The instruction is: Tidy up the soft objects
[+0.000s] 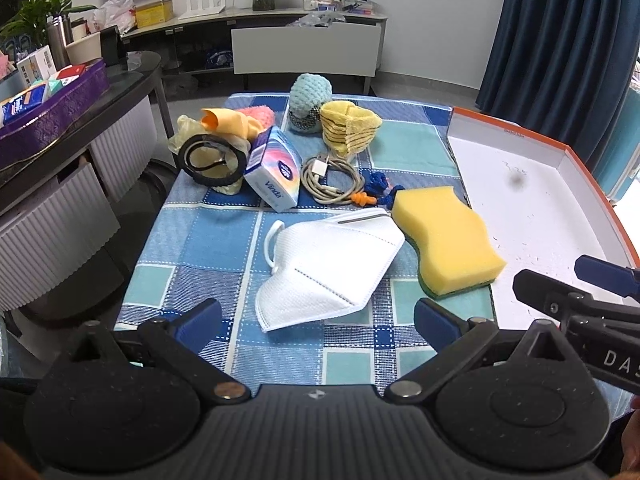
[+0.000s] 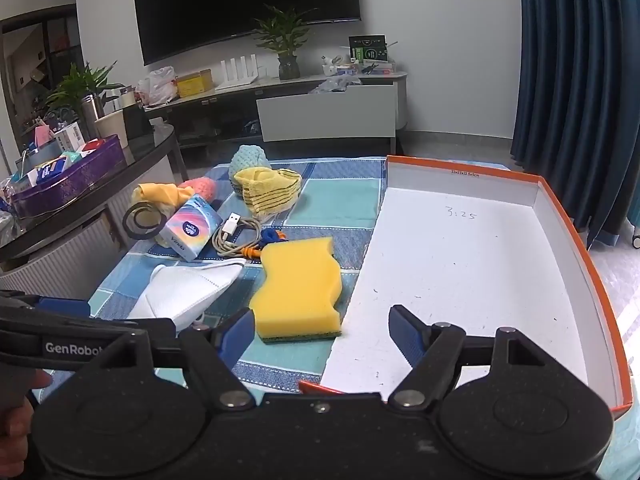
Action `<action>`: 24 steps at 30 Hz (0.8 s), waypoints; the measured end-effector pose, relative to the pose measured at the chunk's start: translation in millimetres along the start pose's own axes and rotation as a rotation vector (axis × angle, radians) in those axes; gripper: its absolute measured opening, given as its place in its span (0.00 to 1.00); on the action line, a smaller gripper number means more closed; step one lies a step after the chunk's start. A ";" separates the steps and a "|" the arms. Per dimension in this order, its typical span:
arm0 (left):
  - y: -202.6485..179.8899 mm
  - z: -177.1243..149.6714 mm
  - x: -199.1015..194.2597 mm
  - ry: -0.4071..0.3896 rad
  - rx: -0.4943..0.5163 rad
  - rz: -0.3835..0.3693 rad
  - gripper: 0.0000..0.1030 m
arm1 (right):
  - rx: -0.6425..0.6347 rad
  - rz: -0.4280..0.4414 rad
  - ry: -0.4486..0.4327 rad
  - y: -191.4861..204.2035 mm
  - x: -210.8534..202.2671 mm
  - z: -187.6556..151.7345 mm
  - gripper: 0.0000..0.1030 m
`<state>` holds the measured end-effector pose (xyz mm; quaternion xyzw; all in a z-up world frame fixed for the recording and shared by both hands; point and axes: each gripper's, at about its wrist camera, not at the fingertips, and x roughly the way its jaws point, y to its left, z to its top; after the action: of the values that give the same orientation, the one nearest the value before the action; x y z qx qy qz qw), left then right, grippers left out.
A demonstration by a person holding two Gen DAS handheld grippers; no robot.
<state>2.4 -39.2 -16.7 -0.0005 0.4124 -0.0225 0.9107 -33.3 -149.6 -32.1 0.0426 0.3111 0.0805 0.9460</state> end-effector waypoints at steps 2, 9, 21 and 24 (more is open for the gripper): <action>-0.7 -0.5 1.1 0.001 0.002 0.001 1.00 | 0.001 0.007 0.006 -1.1 -1.3 1.3 0.84; -0.2 -1.0 3.4 0.002 0.000 0.006 1.00 | 0.000 0.001 -0.002 -2.4 7.8 -0.6 0.85; -1.2 -1.4 6.0 0.004 0.001 0.006 1.00 | 0.005 0.006 0.002 -2.9 10.6 -2.0 0.85; -0.9 -1.2 6.2 0.005 0.001 0.008 1.00 | 0.003 0.007 0.006 -2.8 11.0 -2.4 0.85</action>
<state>5.5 -40.3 -22.2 0.0014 0.4145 -0.0192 0.9098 -25.6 -150.3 -40.8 0.0450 0.3138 0.0834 0.9447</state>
